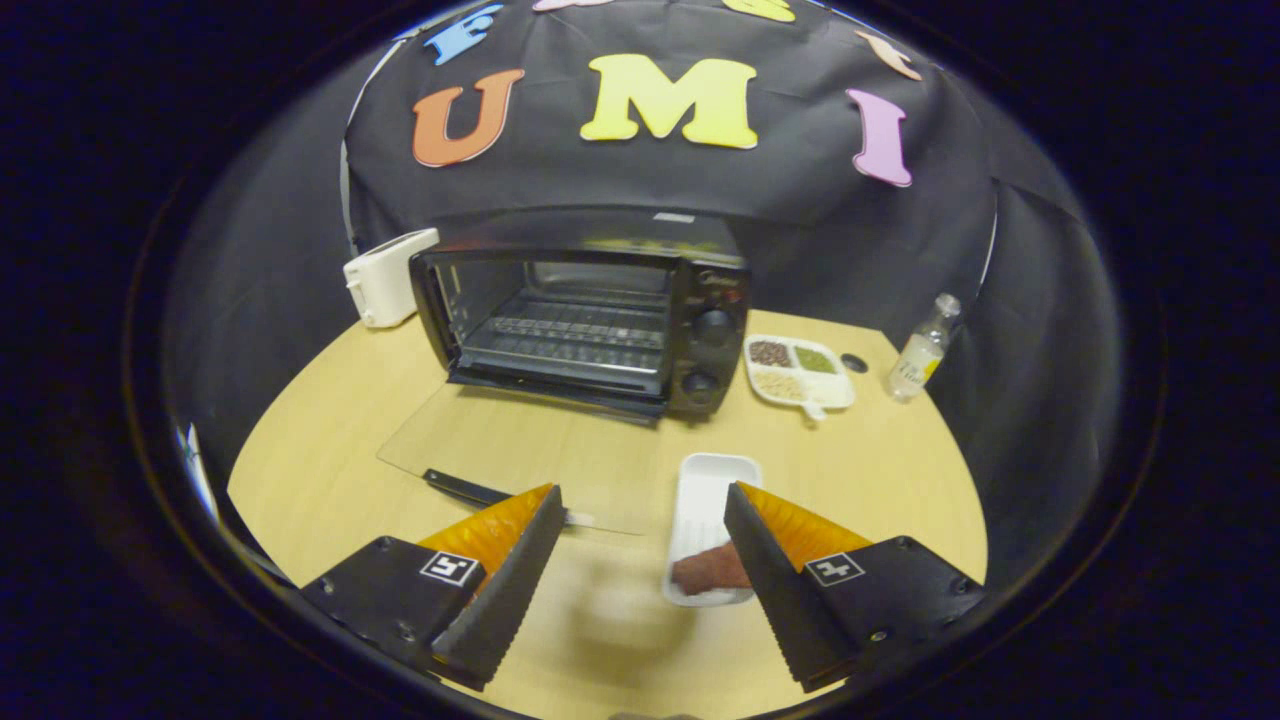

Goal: Open the toaster oven, put the food inside, and close the toaster oven door.

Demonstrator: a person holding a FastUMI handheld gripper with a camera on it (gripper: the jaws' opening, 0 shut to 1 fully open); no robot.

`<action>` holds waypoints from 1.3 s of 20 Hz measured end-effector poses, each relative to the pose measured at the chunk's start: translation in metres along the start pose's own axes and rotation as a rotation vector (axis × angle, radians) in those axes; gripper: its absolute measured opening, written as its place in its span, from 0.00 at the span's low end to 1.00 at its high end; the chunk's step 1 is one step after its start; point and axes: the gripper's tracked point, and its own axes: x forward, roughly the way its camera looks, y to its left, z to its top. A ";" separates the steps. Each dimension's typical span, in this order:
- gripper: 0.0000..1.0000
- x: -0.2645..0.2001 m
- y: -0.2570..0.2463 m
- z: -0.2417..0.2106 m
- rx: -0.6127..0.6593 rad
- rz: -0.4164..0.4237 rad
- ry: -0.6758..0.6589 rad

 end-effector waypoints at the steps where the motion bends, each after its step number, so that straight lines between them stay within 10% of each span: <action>1: 1.00 -0.004 -0.021 -0.001 -0.004 -0.013 0.001; 7: 1.00 0.002 -0.109 -0.035 0.030 0.019 0.115; 16: 0.80 0.038 -0.074 -0.075 0.247 0.492 0.366; 26: 0.20 0.036 -0.059 -0.076 0.568 0.680 0.534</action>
